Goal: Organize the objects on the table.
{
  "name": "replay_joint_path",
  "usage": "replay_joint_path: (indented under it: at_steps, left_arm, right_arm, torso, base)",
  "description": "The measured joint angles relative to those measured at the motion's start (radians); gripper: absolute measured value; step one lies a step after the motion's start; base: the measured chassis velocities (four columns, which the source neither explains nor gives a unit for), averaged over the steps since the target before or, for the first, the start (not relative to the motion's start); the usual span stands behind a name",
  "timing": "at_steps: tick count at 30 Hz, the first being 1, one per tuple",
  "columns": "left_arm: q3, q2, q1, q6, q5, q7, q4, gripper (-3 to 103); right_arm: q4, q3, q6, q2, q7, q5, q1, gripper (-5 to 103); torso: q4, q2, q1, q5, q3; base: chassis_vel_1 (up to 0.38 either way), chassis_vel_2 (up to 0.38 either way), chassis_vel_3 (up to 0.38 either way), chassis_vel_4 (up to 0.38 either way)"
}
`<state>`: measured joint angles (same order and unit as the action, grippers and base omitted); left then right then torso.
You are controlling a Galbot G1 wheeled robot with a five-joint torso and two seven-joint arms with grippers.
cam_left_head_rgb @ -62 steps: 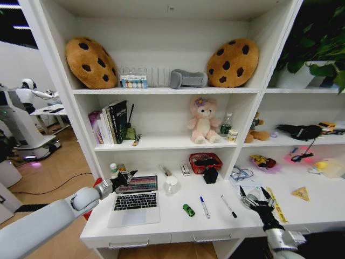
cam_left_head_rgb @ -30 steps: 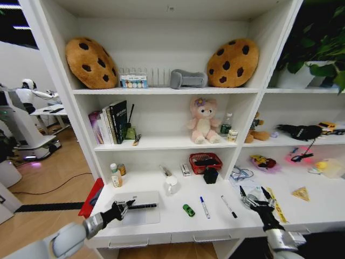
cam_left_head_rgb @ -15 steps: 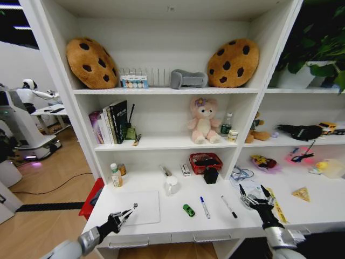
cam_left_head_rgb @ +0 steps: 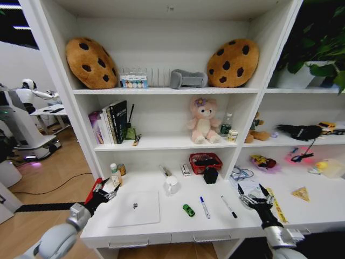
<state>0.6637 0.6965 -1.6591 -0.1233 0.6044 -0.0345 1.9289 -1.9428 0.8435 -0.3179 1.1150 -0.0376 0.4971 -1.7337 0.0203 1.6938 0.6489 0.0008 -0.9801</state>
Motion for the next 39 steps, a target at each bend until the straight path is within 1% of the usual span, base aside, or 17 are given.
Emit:
replay_joint_path:
  at_steps: [1, 2, 3, 4, 5, 6, 10, 12, 17, 22, 28, 30, 31, 33, 35, 36, 39]
  left_arm:
    - [0.038, 0.019, -0.016, -0.001, 0.016, 0.000, -0.002, 93]
    - [0.038, 0.019, -0.016, -0.001, 0.016, 0.000, -0.002, 93]
    - [0.093, 0.048, -0.036, -0.002, 0.046, 0.001, -0.007, 97]
    - [0.093, 0.048, -0.036, -0.002, 0.046, 0.001, -0.007, 97]
    - [0.139, 0.072, -0.051, -0.002, 0.083, 0.001, -0.009, 99]
    - [0.167, 0.088, -0.059, -0.002, 0.108, -0.001, -0.009, 100]
    - [0.209, 0.119, -0.067, 0.000, 0.147, -0.005, -0.009, 100]
    - [0.256, 0.162, -0.084, 0.002, 0.188, -0.008, -0.002, 100]
    - [0.306, 0.192, -0.103, 0.003, 0.223, -0.008, -0.003, 100]
    - [0.309, 0.183, -0.099, 0.002, 0.230, -0.006, -0.014, 100]
    - [0.284, 0.189, -0.076, 0.003, 0.211, -0.006, -0.004, 100]
    - [0.276, 0.198, -0.075, 0.004, 0.201, -0.006, 0.004, 100]
    - [0.276, 0.198, -0.075, 0.004, 0.201, -0.006, 0.004, 100]
    - [0.272, 0.210, -0.077, 0.004, 0.192, -0.006, 0.008, 100]
    - [0.272, 0.210, -0.077, 0.004, 0.192, -0.006, 0.008, 100]
    - [0.270, 0.218, -0.080, 0.004, 0.186, -0.006, 0.009, 100]
    - [0.269, 0.225, -0.082, 0.004, 0.181, -0.006, 0.010, 100]
  right_arm:
    - [-0.002, -0.002, 0.001, 0.000, 0.001, -0.002, -0.001, 100]
    - [-0.002, -0.002, 0.001, 0.000, 0.001, -0.002, -0.001, 100]
    - [-0.006, -0.004, 0.005, 0.001, 0.004, -0.004, -0.004, 100]
    - [-0.006, -0.004, 0.005, 0.001, 0.004, -0.004, -0.004, 100]
    - [-0.014, -0.007, 0.011, 0.002, 0.006, -0.006, -0.009, 100]
    - [-0.019, -0.010, 0.017, 0.001, 0.007, -0.006, -0.012, 100]
    - [-0.027, -0.016, 0.025, 0.000, 0.008, -0.006, -0.018, 100]
    - [-0.038, -0.021, 0.034, -0.004, 0.008, -0.007, -0.027, 100]
    - [-0.052, -0.023, 0.041, -0.006, 0.008, -0.013, -0.043, 100]
    - [-0.065, -0.025, 0.045, 0.003, 0.008, -0.023, -0.061, 100]
    - [-0.093, -0.047, 0.063, 0.007, 0.010, -0.035, -0.072, 100]
    - [-0.098, -0.074, 0.065, 0.016, 0.010, -0.076, -0.086, 100]
    - [-0.098, -0.074, 0.065, 0.016, 0.010, -0.076, -0.086, 100]
    - [-0.090, -0.117, 0.057, 0.017, 0.006, -0.138, -0.099, 100]
    - [-0.090, -0.117, 0.057, 0.017, 0.006, -0.138, -0.099, 100]
    - [-0.085, -0.144, 0.051, 0.014, 0.003, -0.165, -0.104, 100]
    - [-0.082, -0.164, 0.047, 0.012, 0.000, -0.182, -0.107, 100]
  torso:
    - [0.0000, 0.000, 0.000, 0.0001, 0.000]
    - [0.0000, 0.000, 0.000, 0.0001, 0.000]
    - [0.0000, 0.000, 0.000, 0.0001, 0.000]
    - [0.0000, 0.000, 0.000, 0.0001, 0.000]
    - [-0.0001, 0.000, 0.000, 0.0000, 0.000]
    - [0.0000, 0.000, 0.000, 0.0001, 0.000]
    - [0.0001, 0.000, 0.000, 0.0000, 0.000]
    - [0.0000, 0.000, 0.000, 0.0000, 0.000]
    - [-0.0003, 0.000, 0.000, 0.0001, 0.000]
    - [0.0002, 0.000, 0.000, 0.0001, 0.000]
    - [0.0000, 0.000, 0.000, 0.0000, 0.000]
    - [0.0001, 0.000, 0.000, -0.0001, 0.000]
    - [0.0001, 0.000, 0.000, -0.0001, 0.000]
    - [0.0002, 0.000, 0.000, 0.0001, 0.000]
    - [0.0002, 0.000, 0.000, 0.0001, 0.000]
    - [0.0000, 0.000, 0.000, 0.0000, 0.000]
    - [0.0000, 0.000, 0.000, 0.0001, 0.000]
  base:
    - [0.000, 0.000, 0.000, 0.000]
    - [0.000, 0.000, 0.000, 0.000]
    - [0.000, 0.000, 0.000, 0.000]
    - [0.000, 0.000, 0.000, 0.000]
    - [0.000, 0.000, 0.000, 0.000]
    - [0.000, 0.000, 0.000, 0.000]
    - [0.000, 0.000, 0.000, 0.000]
    - [0.000, 0.000, 0.000, 0.000]
    - [0.000, 0.000, 0.000, 0.000]
    - [0.000, 0.000, 0.000, 0.000]
    - [0.000, 0.000, 0.000, 0.000]
    - [0.000, 0.000, 0.000, 0.000]
    - [0.000, 0.000, 0.000, 0.000]
    - [0.000, 0.000, 0.000, 0.000]
    - [0.000, 0.000, 0.000, 0.000]
    - [0.000, 0.000, 0.000, 0.000]
    - [0.000, 0.000, 0.000, 0.000]
